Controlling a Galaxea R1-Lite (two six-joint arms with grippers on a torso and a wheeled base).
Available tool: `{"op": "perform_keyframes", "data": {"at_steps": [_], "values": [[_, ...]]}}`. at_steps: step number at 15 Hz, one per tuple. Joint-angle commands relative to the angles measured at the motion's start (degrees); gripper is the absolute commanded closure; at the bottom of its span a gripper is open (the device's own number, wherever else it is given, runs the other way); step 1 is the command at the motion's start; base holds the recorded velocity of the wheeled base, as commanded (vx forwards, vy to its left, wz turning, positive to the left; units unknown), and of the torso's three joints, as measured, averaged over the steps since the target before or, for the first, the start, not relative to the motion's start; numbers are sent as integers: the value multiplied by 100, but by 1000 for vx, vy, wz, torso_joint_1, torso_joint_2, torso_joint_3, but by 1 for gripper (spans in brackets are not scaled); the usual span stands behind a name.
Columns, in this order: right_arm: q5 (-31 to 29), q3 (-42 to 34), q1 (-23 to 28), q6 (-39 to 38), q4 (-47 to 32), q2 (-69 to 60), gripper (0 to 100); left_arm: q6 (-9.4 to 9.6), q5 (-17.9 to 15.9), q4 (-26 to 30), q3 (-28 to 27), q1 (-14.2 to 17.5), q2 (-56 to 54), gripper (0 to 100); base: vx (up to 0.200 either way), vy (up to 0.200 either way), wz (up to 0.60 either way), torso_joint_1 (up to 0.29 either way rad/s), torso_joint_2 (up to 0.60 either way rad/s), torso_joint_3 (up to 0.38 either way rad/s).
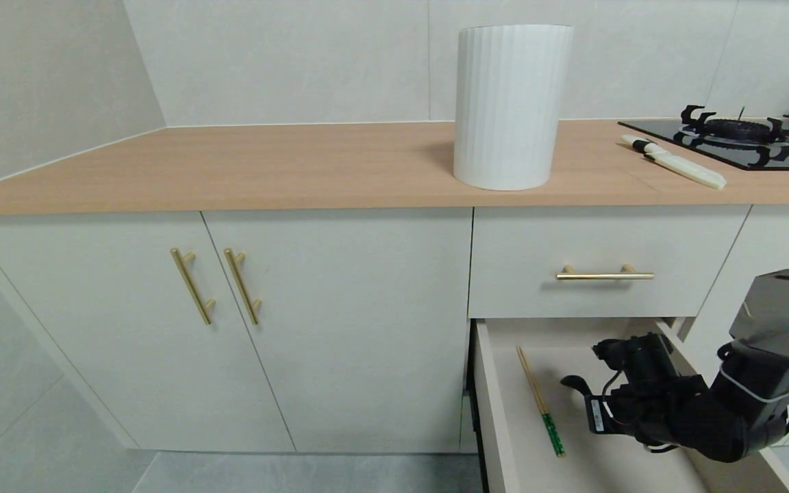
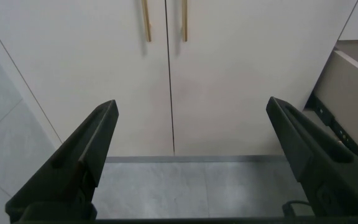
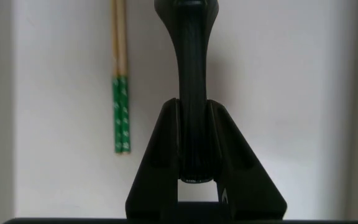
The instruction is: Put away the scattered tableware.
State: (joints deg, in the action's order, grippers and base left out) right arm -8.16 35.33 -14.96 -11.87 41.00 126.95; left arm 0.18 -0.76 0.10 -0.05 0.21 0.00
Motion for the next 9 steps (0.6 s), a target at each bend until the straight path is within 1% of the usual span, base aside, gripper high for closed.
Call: {"op": "perform_keyframes", "data": {"at_steps": [1,5,9], "values": [[-11,18,-7,1,14,295,100,-1,-4,-1,-4,6,9,0,0,0,0,0,0,0],[-169,0,-7,10,365,506,100,-1,5,-1,-4,-3,9,0,0,0,0,0,0,0],[-169,9,2,10,374,523,100,-1,5,-1,5,6,9,0,0,0,0,0,0,0]]}}
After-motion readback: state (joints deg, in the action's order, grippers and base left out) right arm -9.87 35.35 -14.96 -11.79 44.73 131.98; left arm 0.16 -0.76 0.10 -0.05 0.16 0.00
